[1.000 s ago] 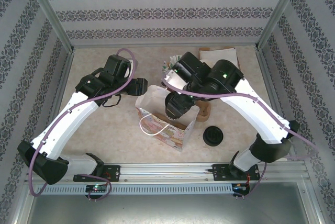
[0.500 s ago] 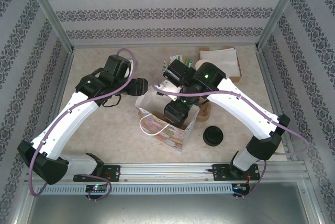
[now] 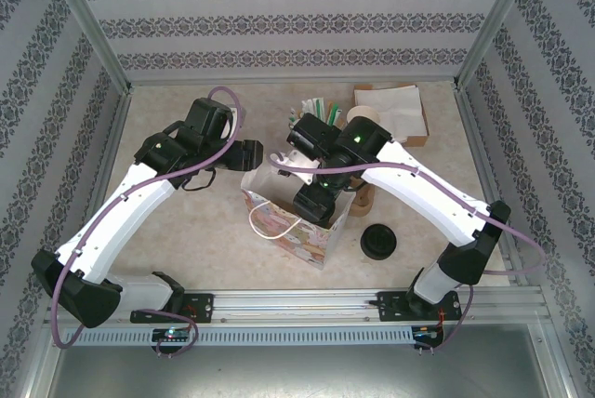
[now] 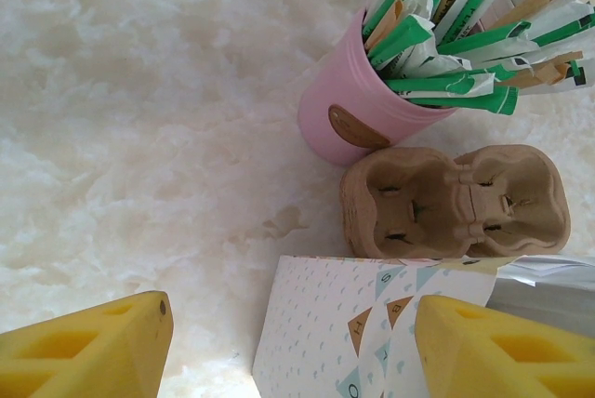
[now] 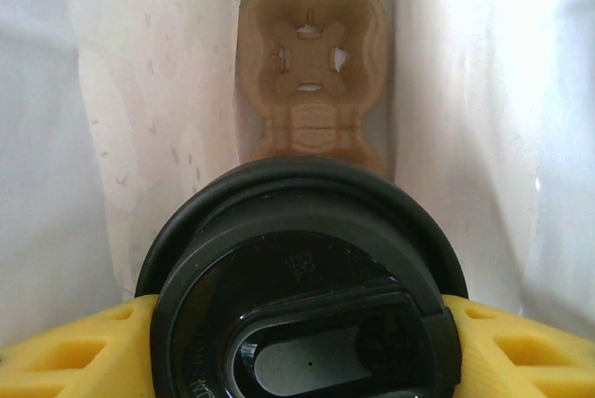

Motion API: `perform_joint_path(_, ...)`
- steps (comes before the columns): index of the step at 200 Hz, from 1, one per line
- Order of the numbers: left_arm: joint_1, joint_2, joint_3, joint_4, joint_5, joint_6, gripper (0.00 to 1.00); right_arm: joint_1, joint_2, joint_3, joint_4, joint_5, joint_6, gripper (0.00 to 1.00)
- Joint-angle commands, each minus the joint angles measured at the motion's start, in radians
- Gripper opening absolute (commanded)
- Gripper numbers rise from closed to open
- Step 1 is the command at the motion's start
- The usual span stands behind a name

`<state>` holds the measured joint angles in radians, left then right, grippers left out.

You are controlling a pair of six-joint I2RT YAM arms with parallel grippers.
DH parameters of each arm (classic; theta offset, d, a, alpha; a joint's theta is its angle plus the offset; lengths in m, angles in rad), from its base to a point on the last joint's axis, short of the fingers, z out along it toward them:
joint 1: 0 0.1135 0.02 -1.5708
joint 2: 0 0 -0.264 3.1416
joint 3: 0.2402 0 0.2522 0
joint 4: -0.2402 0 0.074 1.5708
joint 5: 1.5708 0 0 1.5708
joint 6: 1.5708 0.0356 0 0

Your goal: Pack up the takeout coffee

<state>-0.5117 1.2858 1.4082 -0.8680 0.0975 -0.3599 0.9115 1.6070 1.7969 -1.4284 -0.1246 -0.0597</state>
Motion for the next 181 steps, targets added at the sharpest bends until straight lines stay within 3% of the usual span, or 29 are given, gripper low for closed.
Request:
perform_joint_path(1, -0.014, -0.002, -0.006, -0.018, 0.004, -0.015, 0.70, -0.010, -0.010, -0.025, 0.010, -0.002, 0.001, 0.62)
perform_joint_path(181, -0.013, 0.006, -0.009, -0.015, 0.008, -0.015, 0.70, -0.010, -0.025, -0.145, 0.069, -0.008, 0.014, 0.62)
